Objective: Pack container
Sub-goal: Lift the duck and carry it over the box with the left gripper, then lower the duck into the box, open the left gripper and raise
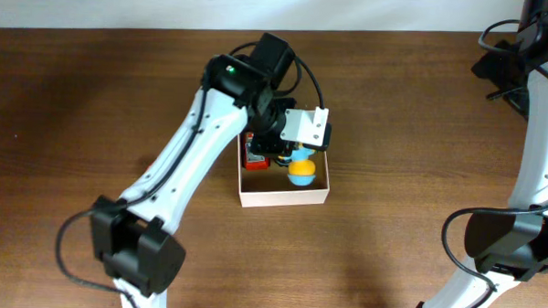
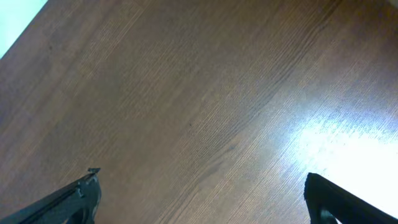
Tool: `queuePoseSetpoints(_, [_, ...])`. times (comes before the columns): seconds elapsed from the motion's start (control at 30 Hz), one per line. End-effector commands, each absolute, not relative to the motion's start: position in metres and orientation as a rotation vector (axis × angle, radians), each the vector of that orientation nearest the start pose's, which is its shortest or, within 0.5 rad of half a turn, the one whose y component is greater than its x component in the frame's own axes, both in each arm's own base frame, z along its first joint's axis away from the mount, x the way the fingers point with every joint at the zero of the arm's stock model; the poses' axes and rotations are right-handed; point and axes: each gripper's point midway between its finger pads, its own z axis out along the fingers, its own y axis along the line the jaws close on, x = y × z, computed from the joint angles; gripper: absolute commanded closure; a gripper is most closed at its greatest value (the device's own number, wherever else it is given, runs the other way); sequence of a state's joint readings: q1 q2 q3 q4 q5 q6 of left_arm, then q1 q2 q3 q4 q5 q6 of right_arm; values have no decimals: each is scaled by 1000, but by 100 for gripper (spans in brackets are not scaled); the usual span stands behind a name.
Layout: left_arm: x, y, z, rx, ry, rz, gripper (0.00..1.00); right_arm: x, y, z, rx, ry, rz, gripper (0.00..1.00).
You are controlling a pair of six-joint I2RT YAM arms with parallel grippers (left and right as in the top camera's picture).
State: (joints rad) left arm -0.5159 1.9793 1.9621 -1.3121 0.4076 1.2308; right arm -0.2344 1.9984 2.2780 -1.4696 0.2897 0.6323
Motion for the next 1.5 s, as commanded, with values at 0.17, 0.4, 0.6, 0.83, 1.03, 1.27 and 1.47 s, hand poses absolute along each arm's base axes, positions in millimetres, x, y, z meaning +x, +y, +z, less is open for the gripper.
queuePoseSetpoints(0.17, [332,-288,152,-2688,-2041,675,98,413,-151,268,1213,2379,-277,1])
queuePoseSetpoints(0.4, [329,-293,148,-2692,-2019,681,98,413,-151,268,1213,2379,-277,1])
queuePoseSetpoints(0.6, [328,-300,149,-2722,-2002,676,1,413,-151,268,1213,2378,-277,1])
queuePoseSetpoints(0.83, [339,-304,149,-2773,-2017,623,1,413,-151,268,1213,2379,-277,2])
queuePoseSetpoints(1.03, [390,-282,162,-2465,-2488,191,1,413,-151,268,1213,2379,-277,1])
queuePoseSetpoints(1.27, [462,-209,226,-1469,-3347,-274,1,413,-151,268,1213,2379,-277,1])
queuePoseSetpoints(1.47, [469,-165,243,-1083,-3492,-86,1,413,-151,268,1213,2379,-277,1])
